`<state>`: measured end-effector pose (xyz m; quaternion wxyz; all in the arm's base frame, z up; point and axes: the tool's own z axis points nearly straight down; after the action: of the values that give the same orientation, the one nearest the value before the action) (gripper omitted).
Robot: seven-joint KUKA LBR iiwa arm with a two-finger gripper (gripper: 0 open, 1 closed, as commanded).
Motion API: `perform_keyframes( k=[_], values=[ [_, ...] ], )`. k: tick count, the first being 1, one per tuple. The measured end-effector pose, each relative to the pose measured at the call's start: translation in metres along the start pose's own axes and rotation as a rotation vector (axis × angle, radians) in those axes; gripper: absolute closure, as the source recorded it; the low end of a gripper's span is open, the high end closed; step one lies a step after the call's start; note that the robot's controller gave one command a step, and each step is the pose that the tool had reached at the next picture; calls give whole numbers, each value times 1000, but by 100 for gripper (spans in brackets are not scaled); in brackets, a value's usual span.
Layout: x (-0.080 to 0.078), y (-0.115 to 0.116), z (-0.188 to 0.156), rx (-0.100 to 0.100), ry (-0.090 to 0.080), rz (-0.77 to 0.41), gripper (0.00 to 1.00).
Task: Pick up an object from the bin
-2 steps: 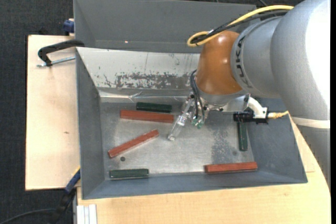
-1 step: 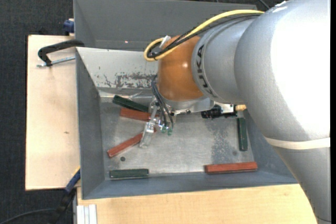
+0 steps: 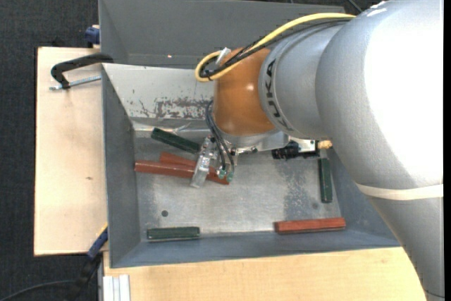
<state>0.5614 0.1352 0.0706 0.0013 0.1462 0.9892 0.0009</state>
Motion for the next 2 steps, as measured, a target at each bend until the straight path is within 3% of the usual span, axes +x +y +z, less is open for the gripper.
perform_keyframes(
  k=[1,2],
  values=[
    [-2,2,-66,-4,-7,-2,100],
    [-4,3,-78,-2,-3,-3,100]
  ],
)
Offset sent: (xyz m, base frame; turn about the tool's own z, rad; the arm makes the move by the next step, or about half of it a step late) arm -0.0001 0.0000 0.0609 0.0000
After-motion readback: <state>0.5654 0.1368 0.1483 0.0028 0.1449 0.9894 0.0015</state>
